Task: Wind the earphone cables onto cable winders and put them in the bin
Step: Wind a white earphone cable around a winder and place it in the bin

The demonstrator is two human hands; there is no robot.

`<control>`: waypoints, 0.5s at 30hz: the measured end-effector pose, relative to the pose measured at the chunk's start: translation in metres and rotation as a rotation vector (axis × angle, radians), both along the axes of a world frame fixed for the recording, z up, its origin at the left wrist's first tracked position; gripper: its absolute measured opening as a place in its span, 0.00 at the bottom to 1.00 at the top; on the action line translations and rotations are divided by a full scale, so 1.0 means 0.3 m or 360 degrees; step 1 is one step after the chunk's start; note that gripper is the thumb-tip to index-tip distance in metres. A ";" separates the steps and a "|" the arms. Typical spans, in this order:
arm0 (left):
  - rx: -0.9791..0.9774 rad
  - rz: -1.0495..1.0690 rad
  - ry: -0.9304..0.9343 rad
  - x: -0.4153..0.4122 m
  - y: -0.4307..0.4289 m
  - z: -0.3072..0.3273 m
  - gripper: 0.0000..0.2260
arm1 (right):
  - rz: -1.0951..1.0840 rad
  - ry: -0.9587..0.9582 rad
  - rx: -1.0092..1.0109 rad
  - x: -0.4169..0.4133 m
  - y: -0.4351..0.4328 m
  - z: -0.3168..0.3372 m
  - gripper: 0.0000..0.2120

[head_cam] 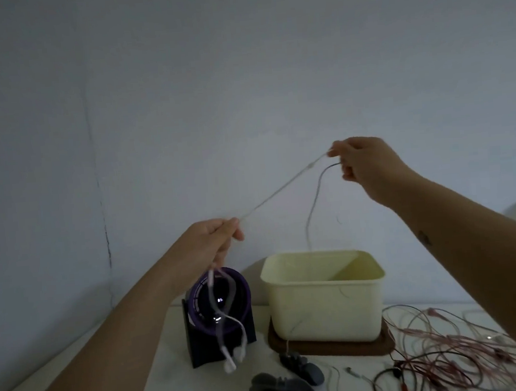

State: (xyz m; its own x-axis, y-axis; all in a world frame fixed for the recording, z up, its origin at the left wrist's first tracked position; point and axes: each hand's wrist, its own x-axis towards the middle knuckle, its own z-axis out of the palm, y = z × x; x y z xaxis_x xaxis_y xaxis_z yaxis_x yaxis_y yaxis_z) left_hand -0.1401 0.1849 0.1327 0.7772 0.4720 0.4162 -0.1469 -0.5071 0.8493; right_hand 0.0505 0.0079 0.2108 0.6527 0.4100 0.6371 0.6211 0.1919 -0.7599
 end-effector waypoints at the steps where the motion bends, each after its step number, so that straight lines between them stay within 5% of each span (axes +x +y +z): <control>1: -0.0041 -0.0013 0.0033 -0.001 0.003 -0.022 0.15 | -0.0060 0.0061 0.0050 0.035 -0.016 -0.010 0.13; 10: -0.0255 -0.0234 0.0290 -0.007 -0.042 -0.141 0.13 | -0.0542 0.0124 0.0086 0.184 -0.091 -0.152 0.11; 15: -0.0185 -0.0196 0.0228 -0.002 -0.036 -0.183 0.13 | -0.0278 0.0310 -0.0345 0.240 -0.153 -0.308 0.12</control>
